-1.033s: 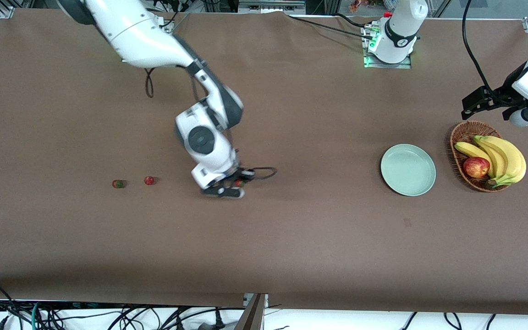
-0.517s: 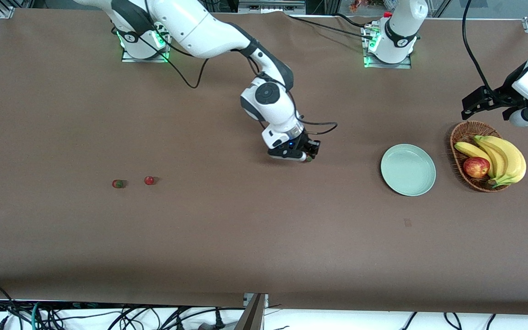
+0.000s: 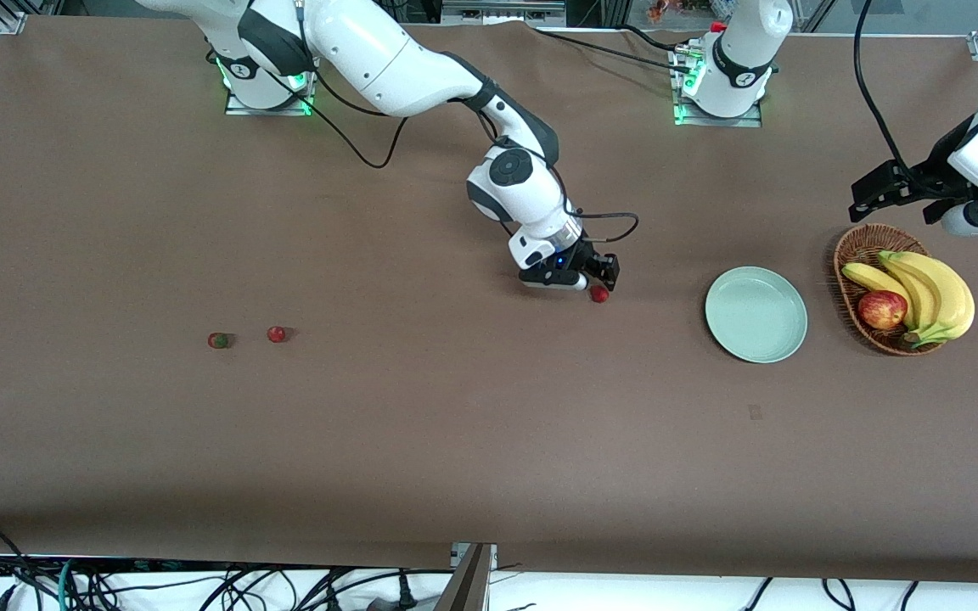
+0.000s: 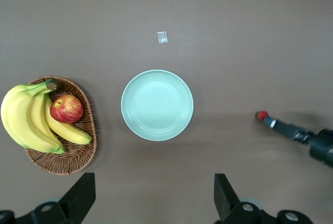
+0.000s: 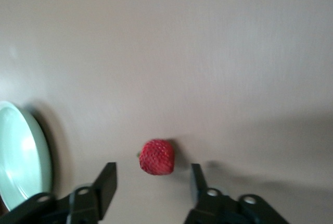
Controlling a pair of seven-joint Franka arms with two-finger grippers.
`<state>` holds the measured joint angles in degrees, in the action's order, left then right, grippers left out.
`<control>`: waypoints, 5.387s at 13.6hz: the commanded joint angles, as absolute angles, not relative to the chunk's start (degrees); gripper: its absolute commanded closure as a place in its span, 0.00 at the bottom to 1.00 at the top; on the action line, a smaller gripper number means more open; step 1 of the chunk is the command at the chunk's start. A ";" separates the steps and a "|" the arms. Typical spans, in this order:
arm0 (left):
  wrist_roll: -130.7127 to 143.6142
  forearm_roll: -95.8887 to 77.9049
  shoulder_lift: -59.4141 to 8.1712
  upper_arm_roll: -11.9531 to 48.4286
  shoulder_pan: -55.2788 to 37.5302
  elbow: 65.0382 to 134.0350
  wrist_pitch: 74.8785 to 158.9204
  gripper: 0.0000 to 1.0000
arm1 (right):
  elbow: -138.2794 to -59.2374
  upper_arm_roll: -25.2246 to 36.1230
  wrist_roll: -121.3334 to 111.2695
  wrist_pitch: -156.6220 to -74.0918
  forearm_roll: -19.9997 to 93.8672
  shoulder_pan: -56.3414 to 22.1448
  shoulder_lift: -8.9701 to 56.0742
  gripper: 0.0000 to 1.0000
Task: Collect all strawberries into plate
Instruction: 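Carry the strawberry toward the plate and release it on the table, then grasp the strawberry with the left gripper while the right gripper returns, then place the strawberry on the plate while the right gripper grasps another, then carry the second strawberry toward the plate and release it on the table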
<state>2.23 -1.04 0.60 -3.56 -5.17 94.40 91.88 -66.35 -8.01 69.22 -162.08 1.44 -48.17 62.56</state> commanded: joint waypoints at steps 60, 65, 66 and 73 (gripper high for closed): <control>-9.67 7.82 -21.09 3.07 3.96 115.70 124.49 0.00 | -72.80 1.94 65.53 -143.15 13.89 -48.05 54.56 0.97; -7.83 5.20 -23.10 6.93 2.81 108.02 115.22 0.00 | -66.10 1.85 73.48 -156.95 13.89 -54.93 63.09 0.92; -6.17 2.66 -24.59 8.07 2.81 107.93 115.83 0.00 | -66.09 1.93 73.30 -158.19 13.89 -55.19 63.45 0.83; -4.32 0.10 -26.28 9.22 2.46 108.02 117.77 0.00 | -63.73 2.64 59.39 -133.93 13.36 -47.75 55.66 0.00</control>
<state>-5.19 1.99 -26.22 8.56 2.48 109.01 118.10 -64.56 3.43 67.80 -145.05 13.18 -52.07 60.53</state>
